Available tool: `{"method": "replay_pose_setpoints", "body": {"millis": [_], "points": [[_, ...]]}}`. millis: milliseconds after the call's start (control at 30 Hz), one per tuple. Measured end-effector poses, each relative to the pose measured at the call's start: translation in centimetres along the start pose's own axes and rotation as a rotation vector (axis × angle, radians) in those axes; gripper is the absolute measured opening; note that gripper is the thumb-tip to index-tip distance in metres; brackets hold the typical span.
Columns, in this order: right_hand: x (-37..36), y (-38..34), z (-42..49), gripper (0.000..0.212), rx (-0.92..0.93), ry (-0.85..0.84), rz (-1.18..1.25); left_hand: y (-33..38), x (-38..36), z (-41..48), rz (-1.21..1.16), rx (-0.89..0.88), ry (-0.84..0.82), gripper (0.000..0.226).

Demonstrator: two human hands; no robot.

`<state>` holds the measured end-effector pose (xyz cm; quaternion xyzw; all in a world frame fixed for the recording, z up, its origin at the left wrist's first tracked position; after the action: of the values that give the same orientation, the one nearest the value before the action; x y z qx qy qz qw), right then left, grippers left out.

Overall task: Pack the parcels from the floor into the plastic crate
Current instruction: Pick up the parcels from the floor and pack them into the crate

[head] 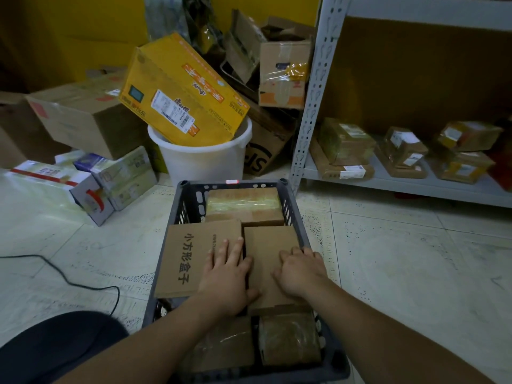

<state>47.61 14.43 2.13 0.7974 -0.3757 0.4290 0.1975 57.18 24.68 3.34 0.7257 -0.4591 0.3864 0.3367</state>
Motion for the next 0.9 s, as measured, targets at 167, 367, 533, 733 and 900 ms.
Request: {"method": "replay_pose_setpoints", "body": {"millis": [167,367,533,733,900], "points": [[2.3,-1.8,-0.5,0.055,0.055,0.035,0.182,-1.9,1.5,-0.7,-0.169,0.012,0.052,0.072],[4.3,-7.8,0.3,0.067,0.161,0.049,0.365,-8.5,1.8,-2.0,-0.249,0.175,0.106,0.078],[3.8,-10.0,1.8,0.082,0.115,-0.006,0.495,-12.4,0.2,-3.1,-0.343,0.288,0.170,0.084],[3.2,-10.3,2.7,0.091,0.034,0.012,0.595,-14.1,-0.8,-3.0,-0.504,0.354,0.212,0.089],[2.7,-9.2,3.3,0.069,-0.010,0.005,0.687,-16.3,-2.4,-2.9,-0.594,0.487,0.138,0.087]]}}
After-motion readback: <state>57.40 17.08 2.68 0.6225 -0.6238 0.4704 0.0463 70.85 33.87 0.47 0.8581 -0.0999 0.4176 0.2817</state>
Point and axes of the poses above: each hand's wrist, its own z-axis towards the middle knuckle, its own x-axis out of the back of the hand, y = z × x, the point moved 9 cm from there along z, towards the middle knuckle, and after that the axes turned 13 degrees about -y, right-handed, at the moved point
